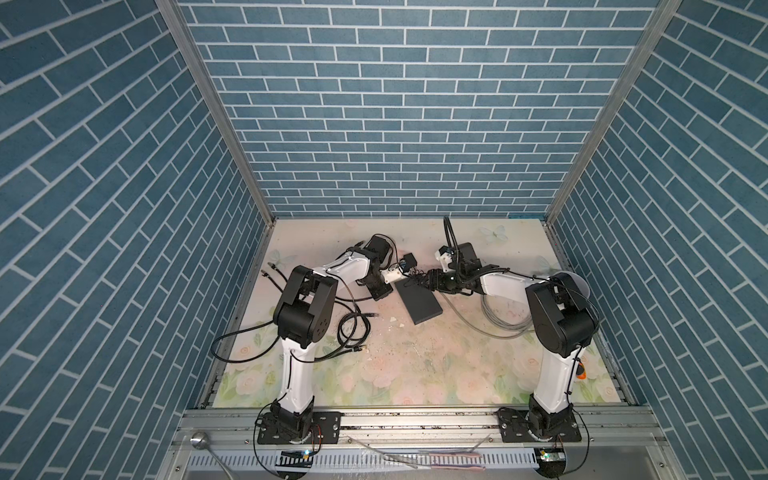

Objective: Insert the plug into the switch port

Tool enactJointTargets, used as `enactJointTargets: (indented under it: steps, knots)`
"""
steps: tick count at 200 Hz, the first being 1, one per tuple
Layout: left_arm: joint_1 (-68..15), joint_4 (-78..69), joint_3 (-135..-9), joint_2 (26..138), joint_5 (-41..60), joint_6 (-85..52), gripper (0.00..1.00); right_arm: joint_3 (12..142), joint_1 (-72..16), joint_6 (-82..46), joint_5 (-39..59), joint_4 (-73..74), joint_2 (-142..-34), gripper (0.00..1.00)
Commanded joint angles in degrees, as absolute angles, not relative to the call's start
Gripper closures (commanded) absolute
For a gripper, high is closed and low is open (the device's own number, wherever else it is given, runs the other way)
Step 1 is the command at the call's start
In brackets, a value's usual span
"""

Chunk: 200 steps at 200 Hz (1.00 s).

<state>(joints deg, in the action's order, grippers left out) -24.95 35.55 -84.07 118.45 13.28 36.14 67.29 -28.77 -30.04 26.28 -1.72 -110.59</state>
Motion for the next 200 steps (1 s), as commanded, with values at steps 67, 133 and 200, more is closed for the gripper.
enactJointTargets:
  steps: [67,133,200]
  knots:
    - [-28.38,33.53,-85.78,117.3,11.04,33.22,0.95,73.45,-29.65,-26.13,27.98,-5.57,-114.38,0.35]
    - [-28.65,31.05,-84.83,114.11,11.77,31.35,0.95,76.16,-29.63,-22.88,27.19,-10.8,-116.25,0.35]
    - [-29.17,32.75,-87.13,116.66,11.54,33.13,0.95,78.92,-29.71,-22.2,30.47,-11.58,-118.45,0.35]
